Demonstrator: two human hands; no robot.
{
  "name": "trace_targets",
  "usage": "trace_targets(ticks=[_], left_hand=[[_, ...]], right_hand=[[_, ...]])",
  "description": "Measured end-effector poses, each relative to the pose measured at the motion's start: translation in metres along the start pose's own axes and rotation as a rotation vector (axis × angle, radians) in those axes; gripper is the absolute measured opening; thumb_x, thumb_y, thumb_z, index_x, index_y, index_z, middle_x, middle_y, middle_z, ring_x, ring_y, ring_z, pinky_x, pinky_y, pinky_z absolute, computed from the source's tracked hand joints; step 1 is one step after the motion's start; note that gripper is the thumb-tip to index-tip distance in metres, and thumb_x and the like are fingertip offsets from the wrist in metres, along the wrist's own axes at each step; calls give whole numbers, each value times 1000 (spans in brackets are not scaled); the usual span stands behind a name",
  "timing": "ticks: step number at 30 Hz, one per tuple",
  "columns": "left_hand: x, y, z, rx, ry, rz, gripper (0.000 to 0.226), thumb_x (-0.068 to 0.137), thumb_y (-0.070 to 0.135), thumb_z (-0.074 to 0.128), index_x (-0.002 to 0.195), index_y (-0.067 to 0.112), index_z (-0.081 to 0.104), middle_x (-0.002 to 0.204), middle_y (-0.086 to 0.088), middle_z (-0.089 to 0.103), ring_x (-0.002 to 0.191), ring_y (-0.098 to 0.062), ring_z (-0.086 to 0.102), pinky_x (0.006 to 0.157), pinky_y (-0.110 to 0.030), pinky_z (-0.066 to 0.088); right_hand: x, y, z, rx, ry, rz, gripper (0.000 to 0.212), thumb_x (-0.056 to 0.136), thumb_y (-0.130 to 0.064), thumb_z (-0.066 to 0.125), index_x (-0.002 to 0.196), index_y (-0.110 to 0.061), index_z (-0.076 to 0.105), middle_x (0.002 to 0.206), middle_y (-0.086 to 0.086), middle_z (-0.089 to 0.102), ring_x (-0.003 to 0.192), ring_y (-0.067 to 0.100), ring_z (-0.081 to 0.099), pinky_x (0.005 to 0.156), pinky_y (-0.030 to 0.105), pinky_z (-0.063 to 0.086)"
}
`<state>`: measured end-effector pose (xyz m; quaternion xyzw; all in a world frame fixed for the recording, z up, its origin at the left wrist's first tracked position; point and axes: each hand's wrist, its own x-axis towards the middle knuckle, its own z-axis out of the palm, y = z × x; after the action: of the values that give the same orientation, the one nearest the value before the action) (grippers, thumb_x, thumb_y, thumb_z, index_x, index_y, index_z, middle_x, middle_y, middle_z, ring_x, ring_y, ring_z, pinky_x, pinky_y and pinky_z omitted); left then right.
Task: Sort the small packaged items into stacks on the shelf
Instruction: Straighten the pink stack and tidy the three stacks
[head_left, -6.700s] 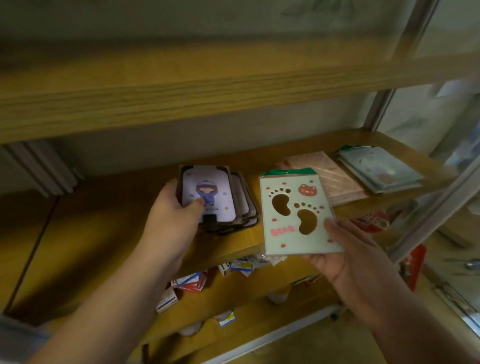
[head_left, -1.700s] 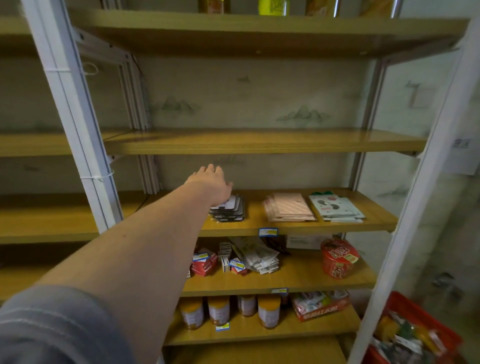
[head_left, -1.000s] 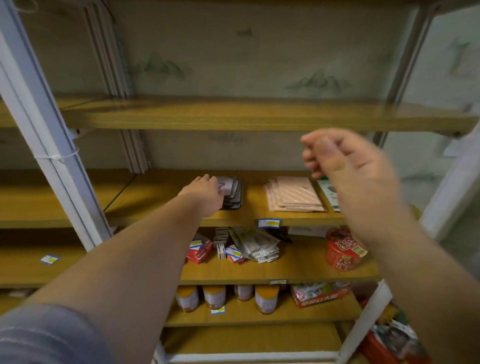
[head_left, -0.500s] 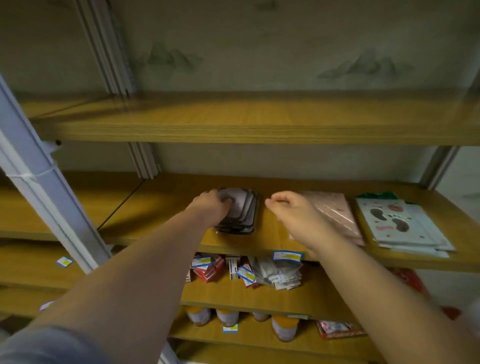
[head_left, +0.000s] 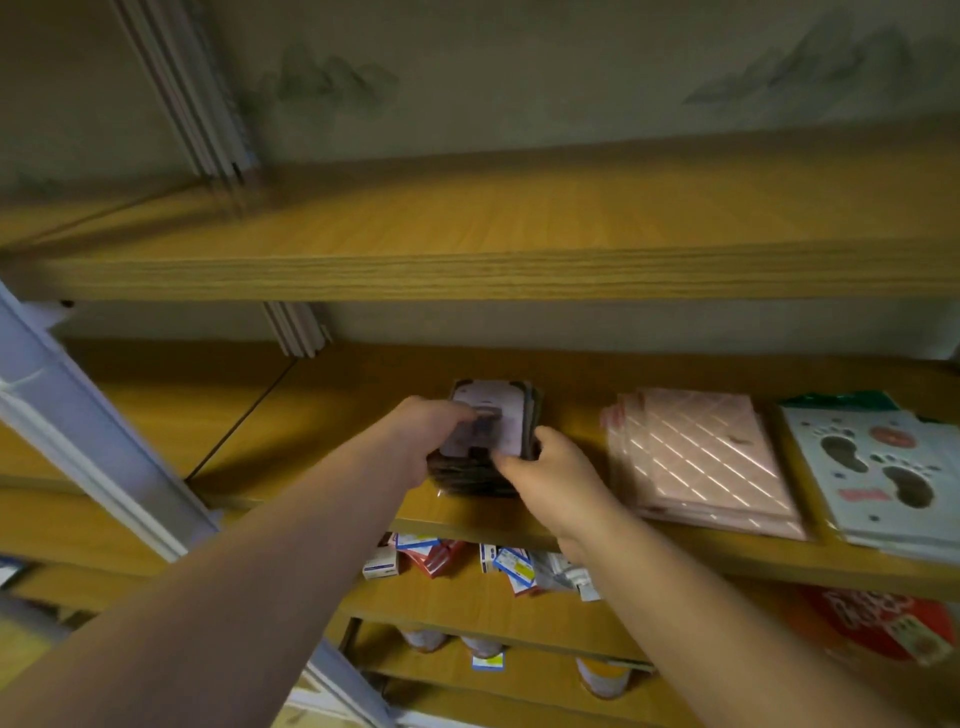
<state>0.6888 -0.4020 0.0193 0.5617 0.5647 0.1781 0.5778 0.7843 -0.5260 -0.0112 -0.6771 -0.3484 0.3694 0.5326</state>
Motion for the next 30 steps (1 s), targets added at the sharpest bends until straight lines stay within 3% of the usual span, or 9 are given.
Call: trace_targets(ticks=[4, 6, 9, 12, 14, 16, 20, 26, 30], left_hand=[[4, 3, -10, -116, -189, -84, 38, 78, 26, 81, 108, 8, 65, 83, -14, 78, 73, -28, 77, 59, -36, 61], [7, 1, -12, -109, -223, -27, 39, 79, 29, 81, 109, 9, 65, 87, -14, 79, 75, -28, 77, 55, -34, 59], [10, -4, -13, -133, -235, 110, 33, 83, 32, 78, 107, 16, 62, 89, -8, 79, 77, -24, 77, 56, -32, 59], [6, -13, -16, -143, -281, 252, 25, 85, 35, 76, 100, 26, 58, 86, 9, 79, 78, -11, 75, 66, -33, 61], [2, -20, -16, -114, -313, 345, 35, 86, 40, 73, 114, 26, 59, 104, 4, 78, 93, -15, 74, 82, -41, 60], [-1, -26, -18, -75, -330, 486, 38, 87, 45, 69, 121, 36, 53, 111, 8, 74, 100, -12, 72, 82, -38, 60], [-1, -30, -24, 17, -333, 718, 51, 93, 34, 66, 135, 37, 38, 123, 18, 64, 115, -3, 62, 84, -27, 57], [5, -37, -23, 169, -423, 759, 70, 91, 25, 70, 143, 31, 23, 129, 21, 54, 120, 11, 50, 91, -7, 44], [11, -40, -26, 200, -453, 770, 77, 89, 17, 73, 144, 29, 20, 131, 19, 51, 120, 15, 48, 88, -2, 40]], right_hand=[[1, 6, -3, 83, -21, 90, 33, 90, -26, 68, 108, -48, 52, 93, -29, 56, 85, -4, 52, 67, 17, 40], [0, 8, -6, 66, -28, 114, 64, 87, -28, 72, 142, -36, 41, 122, -21, 59, 102, 2, 54, 86, 26, 45], [4, 5, -14, 33, -35, 132, 92, 81, -30, 76, 153, -32, 20, 151, -8, 43, 122, 13, 51, 103, 36, 41], [11, -4, -14, 121, 1, 116, 88, 80, -48, 74, 152, -34, 24, 149, -10, 43, 119, 9, 54, 92, 24, 42], [19, -9, -10, 149, 21, 50, 60, 82, -57, 69, 134, -38, 44, 136, -16, 53, 109, 0, 60, 84, 19, 49], [25, -11, -3, 105, 39, -75, 41, 86, -51, 66, 123, -42, 50, 124, -19, 64, 103, -2, 64, 82, 22, 54], [25, -7, 5, 14, 79, -293, 55, 88, -39, 66, 136, -37, 39, 124, -20, 61, 115, -5, 57, 91, 16, 49], [19, 18, 9, -144, 70, -242, 48, 81, -61, 59, 118, -69, 30, 131, -20, 56, 123, -2, 52, 103, 40, 48], [16, 15, 12, -151, 151, -295, 45, 85, -50, 62, 118, -66, 37, 123, -27, 61, 116, -6, 56, 96, 21, 48]])
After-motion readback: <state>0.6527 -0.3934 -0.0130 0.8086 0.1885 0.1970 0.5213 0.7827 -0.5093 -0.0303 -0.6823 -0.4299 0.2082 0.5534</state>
